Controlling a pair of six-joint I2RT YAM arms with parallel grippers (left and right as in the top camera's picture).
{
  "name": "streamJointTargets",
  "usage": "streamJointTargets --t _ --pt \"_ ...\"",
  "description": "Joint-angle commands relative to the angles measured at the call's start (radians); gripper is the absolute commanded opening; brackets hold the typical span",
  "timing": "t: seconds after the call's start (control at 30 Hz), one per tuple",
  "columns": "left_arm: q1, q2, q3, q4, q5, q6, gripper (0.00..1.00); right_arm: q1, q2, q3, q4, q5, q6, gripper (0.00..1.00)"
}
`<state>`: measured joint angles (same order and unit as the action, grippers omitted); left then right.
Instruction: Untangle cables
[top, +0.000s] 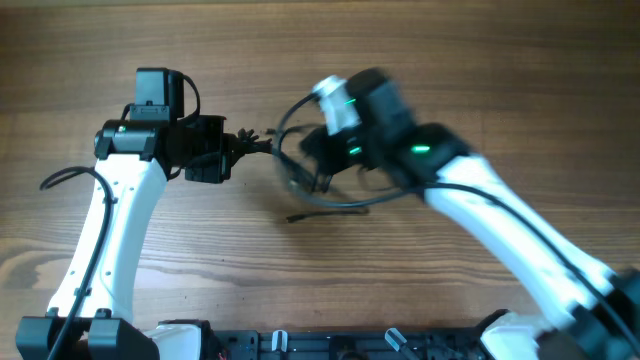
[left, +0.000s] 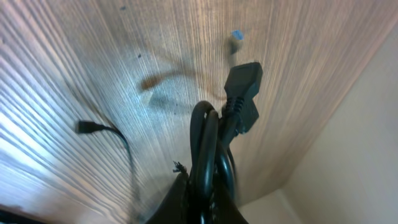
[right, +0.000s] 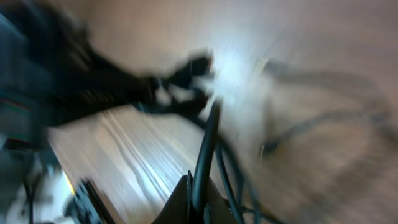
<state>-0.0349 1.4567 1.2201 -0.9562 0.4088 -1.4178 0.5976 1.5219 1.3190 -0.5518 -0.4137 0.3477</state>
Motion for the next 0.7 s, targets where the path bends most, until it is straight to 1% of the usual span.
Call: streamJointTargets --t 0.0,0.1,0.23,0.33,0.43,0.53,0.6,0.67 --pt "-0.002 -0.004 0.003 -0.016 -0.078 0.14 0.04 -0.15 -0.196 0.045 0.018 -0.099 0.042 0.04" --pt "-0.002 -0.004 0.003 -0.032 -0.094 0.158 0.04 -0.307 -0.317 0.045 0.017 -0.194 0.074 0.04" --pt "-0.002 -0.004 0.003 -0.059 -0.138 0.158 0.04 -0.574 -0.435 0.045 0.016 -0.287 0.112 0.04" --pt "-0.002 -0.004 0.003 -0.059 -0.142 0.157 0.04 -0.777 -0.455 0.045 0.014 -0.397 0.127 0.04" --pt "-0.002 -0.004 0.003 -0.06 -0.158 0.158 0.04 -0.925 -0.436 0.045 0.004 -0.443 0.152 0.04" --pt "-0.002 -0.004 0.003 -0.063 -0.18 0.158 0.04 -1.009 -0.397 0.045 -0.008 -0.446 0.148 0.04" --pt "-0.002 -0.004 0.003 -0.063 -0.182 0.158 0.04 -1.023 -0.368 0.045 -0.041 -0.407 0.122 0.04" --pt "-0.002 -0.004 0.003 -0.063 -0.182 0.158 0.04 -1.023 -0.33 0.045 -0.115 -0.331 0.071 0.04"
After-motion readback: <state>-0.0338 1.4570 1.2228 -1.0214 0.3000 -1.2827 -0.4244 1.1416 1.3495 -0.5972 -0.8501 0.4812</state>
